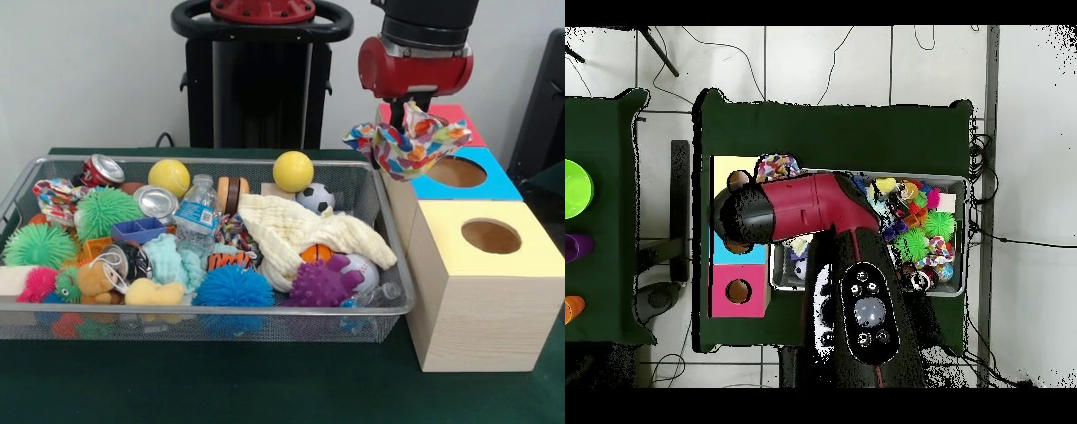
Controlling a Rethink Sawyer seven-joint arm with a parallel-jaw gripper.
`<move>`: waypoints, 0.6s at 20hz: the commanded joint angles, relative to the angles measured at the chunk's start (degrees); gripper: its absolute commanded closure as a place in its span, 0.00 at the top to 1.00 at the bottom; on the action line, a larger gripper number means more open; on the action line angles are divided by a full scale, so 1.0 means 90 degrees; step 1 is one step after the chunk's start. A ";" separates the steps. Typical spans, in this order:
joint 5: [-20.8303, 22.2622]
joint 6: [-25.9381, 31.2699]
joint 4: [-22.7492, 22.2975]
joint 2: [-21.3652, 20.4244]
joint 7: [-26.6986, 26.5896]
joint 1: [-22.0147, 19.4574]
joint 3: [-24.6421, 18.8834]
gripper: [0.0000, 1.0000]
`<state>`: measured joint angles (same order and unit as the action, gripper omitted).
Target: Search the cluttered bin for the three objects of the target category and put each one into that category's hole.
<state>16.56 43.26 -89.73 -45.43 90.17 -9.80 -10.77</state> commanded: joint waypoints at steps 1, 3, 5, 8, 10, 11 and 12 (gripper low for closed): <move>-0.0264 -0.0199 -0.0188 0.0364 0.1543 0.0214 0.0186 0.00; -0.0338 -0.0191 -0.0168 0.0381 0.1606 0.0316 0.0250 0.00; -0.0408 -0.0203 -0.0125 0.0426 0.1644 0.0423 0.0322 0.00; -0.0515 -0.0244 -0.0136 0.0456 0.1731 0.0558 0.0417 0.00; -0.0569 -0.0231 -0.0125 0.0456 0.1770 0.0646 0.0487 0.00; -0.0598 -0.0198 -0.0119 0.0444 0.1778 0.0684 0.0525 0.00; -0.0630 -0.0159 -0.0094 0.0447 0.1795 0.0729 0.0566 0.00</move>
<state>13.29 43.24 -89.72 -43.51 90.37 -4.50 -7.66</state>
